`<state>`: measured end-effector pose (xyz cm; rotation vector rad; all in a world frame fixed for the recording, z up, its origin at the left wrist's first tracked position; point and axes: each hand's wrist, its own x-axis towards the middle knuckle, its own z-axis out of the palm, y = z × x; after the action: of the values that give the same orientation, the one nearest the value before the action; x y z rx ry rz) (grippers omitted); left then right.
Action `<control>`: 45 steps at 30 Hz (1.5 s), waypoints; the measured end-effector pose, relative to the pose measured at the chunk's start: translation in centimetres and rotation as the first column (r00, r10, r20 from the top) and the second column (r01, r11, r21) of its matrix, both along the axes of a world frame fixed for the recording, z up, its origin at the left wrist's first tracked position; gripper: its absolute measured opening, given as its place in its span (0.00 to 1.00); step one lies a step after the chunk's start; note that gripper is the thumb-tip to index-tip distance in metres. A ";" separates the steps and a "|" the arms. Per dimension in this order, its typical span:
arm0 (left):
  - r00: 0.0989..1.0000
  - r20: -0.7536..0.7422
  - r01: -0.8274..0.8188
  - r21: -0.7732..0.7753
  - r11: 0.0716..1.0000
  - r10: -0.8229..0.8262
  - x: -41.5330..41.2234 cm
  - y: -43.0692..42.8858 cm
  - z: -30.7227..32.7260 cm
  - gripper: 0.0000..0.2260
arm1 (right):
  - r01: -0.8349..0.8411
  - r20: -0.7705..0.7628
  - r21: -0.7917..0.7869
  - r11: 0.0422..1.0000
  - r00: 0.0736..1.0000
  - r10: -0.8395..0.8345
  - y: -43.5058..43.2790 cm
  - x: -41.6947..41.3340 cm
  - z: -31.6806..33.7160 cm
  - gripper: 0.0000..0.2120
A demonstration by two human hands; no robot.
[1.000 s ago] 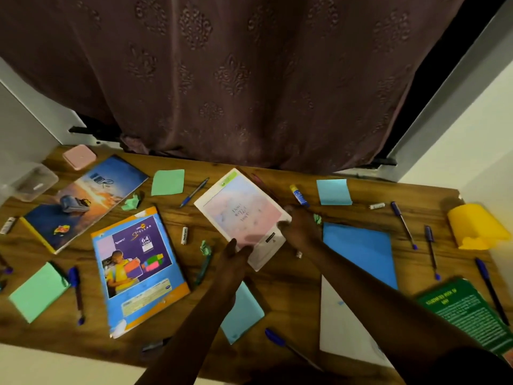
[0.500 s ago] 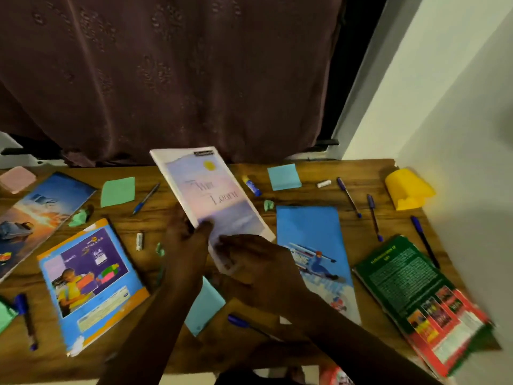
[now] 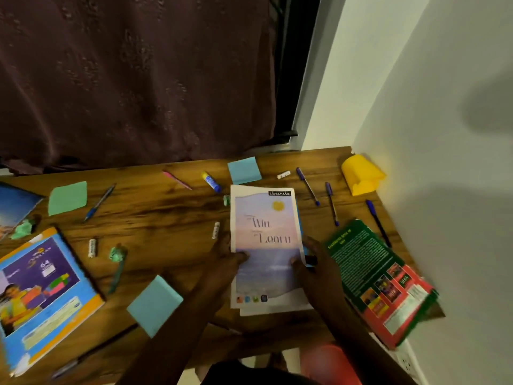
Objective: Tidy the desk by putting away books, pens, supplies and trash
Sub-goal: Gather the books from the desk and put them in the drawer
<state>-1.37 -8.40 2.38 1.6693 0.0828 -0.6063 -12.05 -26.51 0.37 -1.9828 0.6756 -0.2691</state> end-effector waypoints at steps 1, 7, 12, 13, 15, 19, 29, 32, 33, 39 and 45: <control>0.999 0.013 0.043 0.040 0.998 -0.043 0.0 -0.4 -0.6 0.24 | 0.005 -0.033 -0.012 1.000 0.999 -0.005 -0.4 -0.3 -0.5 0.19; 0.955 0.157 0.170 0.402 0.900 -0.250 0.4 -1.7 -4.1 0.23 | 0.014 -0.098 -0.066 0.998 0.995 -0.021 -1.6 -0.8 -2.4 0.17; 0.904 0.236 0.155 0.597 0.787 -0.357 0.5 -1.8 -4.7 0.28 | -0.061 -0.183 -0.075 0.995 0.982 0.046 -1.8 -0.5 -3.2 0.21; 0.902 0.241 0.149 0.606 0.781 -0.359 0.5 -1.9 -4.7 0.29 | -0.075 -0.201 -0.074 0.994 0.978 0.059 -1.7 -0.5 -3.2 0.22; 0.904 0.236 0.141 0.625 0.768 -0.358 0.6 -1.9 -4.9 0.30 | -0.076 -0.202 -0.097 0.992 0.978 0.055 -1.6 -0.5 -3.3 0.24; 0.907 0.235 0.123 0.644 0.755 -0.349 0.6 -1.9 -5.3 0.29 | -0.131 -0.211 -0.154 0.979 0.973 0.097 -1.5 -0.3 -3.2 0.22; 0.902 0.243 0.091 0.702 0.707 -0.357 -1.0 -2.3 -3.8 0.26 | -0.490 -0.425 -0.506 0.710 0.858 0.289 -2.9 1.1 -2.7 0.21; 0.898 0.264 0.074 0.698 0.712 -0.352 -1.3 -0.7 -3.5 0.21 | -0.488 -0.442 -0.576 0.656 0.861 0.253 -1.9 1.8 -1.1 0.31; 0.897 0.262 0.083 0.689 0.720 -0.355 -1.4 -0.2 -3.4 0.20 | -0.479 -0.435 -0.579 0.660 0.866 0.247 -1.5 1.9 -0.3 0.32; 0.893 0.410 -0.105 0.592 0.799 -0.186 -2.6 6.2 -0.3 0.13 | -0.471 -0.318 -0.461 0.752 0.879 0.355 5.1 3.3 2.9 0.23; 0.887 0.440 -0.350 0.442 0.826 0.140 -1.9 17.4 -0.4 0.10 | -0.594 -0.116 -0.143 0.792 0.804 0.583 16.0 6.3 4.5 0.15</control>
<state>-3.23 8.98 1.99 2.2263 0.1842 -0.0263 -5.78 -10.47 4.89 -2.2697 0.0400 0.1282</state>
